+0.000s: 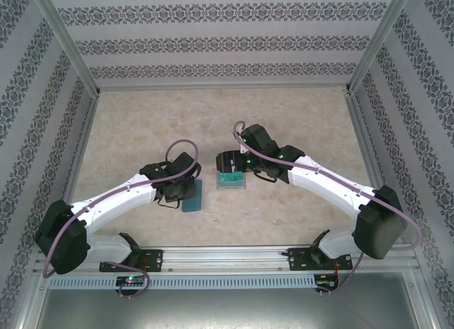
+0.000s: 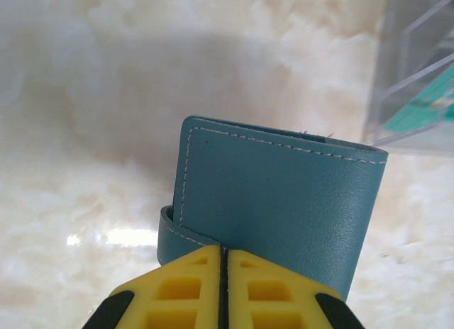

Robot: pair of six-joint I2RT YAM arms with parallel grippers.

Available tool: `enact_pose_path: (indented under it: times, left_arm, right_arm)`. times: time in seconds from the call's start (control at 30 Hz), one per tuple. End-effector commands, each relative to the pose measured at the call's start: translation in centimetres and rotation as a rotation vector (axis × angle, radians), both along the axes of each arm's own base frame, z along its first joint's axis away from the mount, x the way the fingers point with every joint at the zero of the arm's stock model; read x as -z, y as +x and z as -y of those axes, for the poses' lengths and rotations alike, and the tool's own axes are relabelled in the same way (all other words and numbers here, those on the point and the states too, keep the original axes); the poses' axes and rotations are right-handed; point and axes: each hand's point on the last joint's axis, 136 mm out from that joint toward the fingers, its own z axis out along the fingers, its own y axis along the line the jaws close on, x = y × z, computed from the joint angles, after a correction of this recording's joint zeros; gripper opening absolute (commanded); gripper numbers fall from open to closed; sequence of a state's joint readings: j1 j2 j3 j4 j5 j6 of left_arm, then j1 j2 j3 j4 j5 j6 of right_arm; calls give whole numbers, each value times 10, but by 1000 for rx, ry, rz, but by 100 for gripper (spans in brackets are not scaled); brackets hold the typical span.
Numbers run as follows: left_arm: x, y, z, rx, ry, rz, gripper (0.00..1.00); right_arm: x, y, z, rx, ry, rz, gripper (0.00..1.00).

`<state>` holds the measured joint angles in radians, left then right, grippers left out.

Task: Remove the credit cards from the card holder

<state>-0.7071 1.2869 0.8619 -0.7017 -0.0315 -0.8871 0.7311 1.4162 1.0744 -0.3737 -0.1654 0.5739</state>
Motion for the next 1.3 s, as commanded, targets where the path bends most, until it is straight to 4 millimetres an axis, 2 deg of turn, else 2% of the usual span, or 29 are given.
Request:
enact_pose_path:
  times: [0.0,0.17,0.27,0.4,0.53,0.73,0.93,1.0,1.13,1.27]
  left_arm:
    - [-10,19,7,-62,-47,80,0]
    - [0,30,13,-128,-93,85,0]
    - [10,30,13,-159,-111,69,0]
    - [12,28,11,-178,-121,65,0]
    - [7,29,7,-203,-149,90,0]
    - [-3,30,2,-227,-155,112,0]
    - [-9,34,8,-214,-183,126,0]
    - [-11,35,9,-210,-191,132,0]
    - [-17,34,8,-209,-201,142,0]
    - [-20,22,-13,-222,-146,110,0]
  right_arm:
    - [-7,1,-34,-64,127,-43,72]
    - [19,-5,-69,-114,202,-187,63]
    - [39,-9,-82,-127,223,-262,53]
    - [57,-13,-92,-136,250,-345,51]
    - [68,-15,-98,-139,267,-393,47]
    - [82,-18,-100,-140,253,-451,47]
    - [79,-21,-109,-186,289,-474,45]
    - [80,-22,-112,-200,295,-483,33]
    - [84,-20,-108,-178,289,-500,1]
    - [88,-15,-92,-137,267,-482,0]
